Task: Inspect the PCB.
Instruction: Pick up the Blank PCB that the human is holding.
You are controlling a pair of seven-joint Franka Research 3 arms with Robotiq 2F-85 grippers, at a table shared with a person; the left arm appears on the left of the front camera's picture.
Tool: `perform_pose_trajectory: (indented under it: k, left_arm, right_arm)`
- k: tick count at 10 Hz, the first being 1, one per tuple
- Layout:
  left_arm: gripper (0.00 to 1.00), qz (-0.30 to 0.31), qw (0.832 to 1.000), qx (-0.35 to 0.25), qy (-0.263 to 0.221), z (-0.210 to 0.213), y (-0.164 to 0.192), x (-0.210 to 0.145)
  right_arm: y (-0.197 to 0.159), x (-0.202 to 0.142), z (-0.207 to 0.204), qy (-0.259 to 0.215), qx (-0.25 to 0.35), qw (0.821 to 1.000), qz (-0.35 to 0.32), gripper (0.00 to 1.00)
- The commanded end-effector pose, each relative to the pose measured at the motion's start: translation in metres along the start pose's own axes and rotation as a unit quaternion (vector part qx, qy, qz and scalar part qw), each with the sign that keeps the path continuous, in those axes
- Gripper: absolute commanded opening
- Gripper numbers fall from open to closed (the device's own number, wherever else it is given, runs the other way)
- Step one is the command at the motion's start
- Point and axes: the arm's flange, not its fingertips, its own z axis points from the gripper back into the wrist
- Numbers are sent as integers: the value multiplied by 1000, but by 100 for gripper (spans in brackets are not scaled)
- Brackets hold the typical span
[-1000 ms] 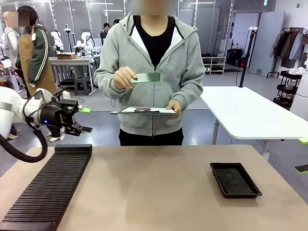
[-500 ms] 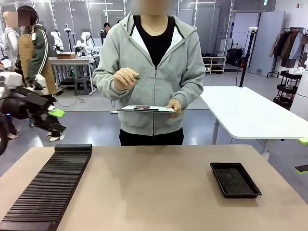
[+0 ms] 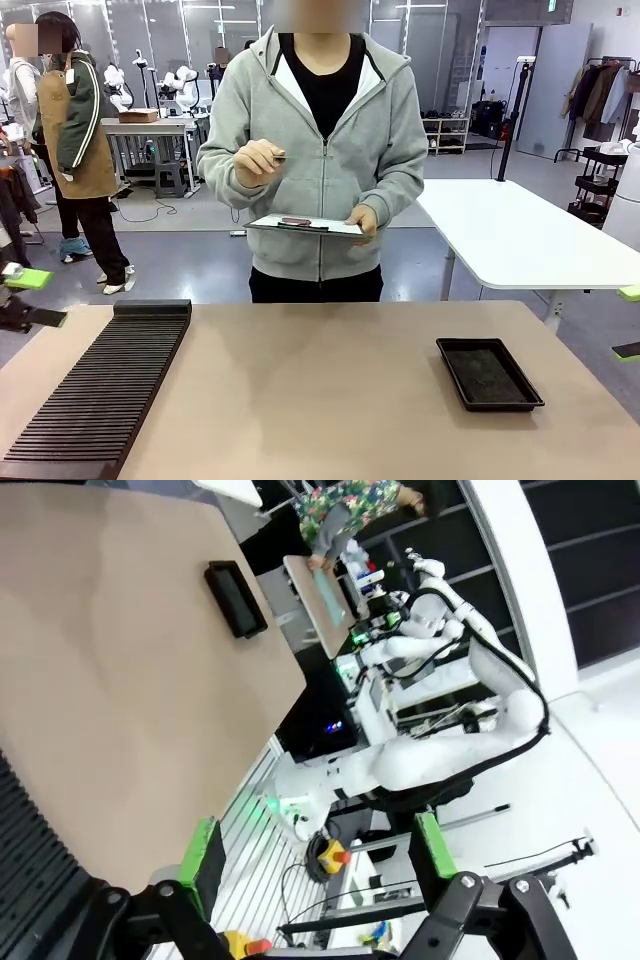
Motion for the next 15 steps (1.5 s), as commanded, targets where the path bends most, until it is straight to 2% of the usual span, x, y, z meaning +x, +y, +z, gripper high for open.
perform_pose_trajectory:
  k: [1,4,5,15]
  left_arm:
    - [95,9,1000,-23,-12,12,5,-9]
    - [95,23,999,-34,-10,10,11,3]
    - [95,21,999,-16,-20,14,10,-12]
    - [95,21,999,-16,-20,14,10,-12]
  right_arm:
    - [2,1,1,-2,-1,1000,-1,100]
    - [2,1,1,-2,-1,1000,-1,100]
    - [2,1,1,-2,-1,1000,-1,100]
    - [2,1,1,-2,-1,1000,-1,100]
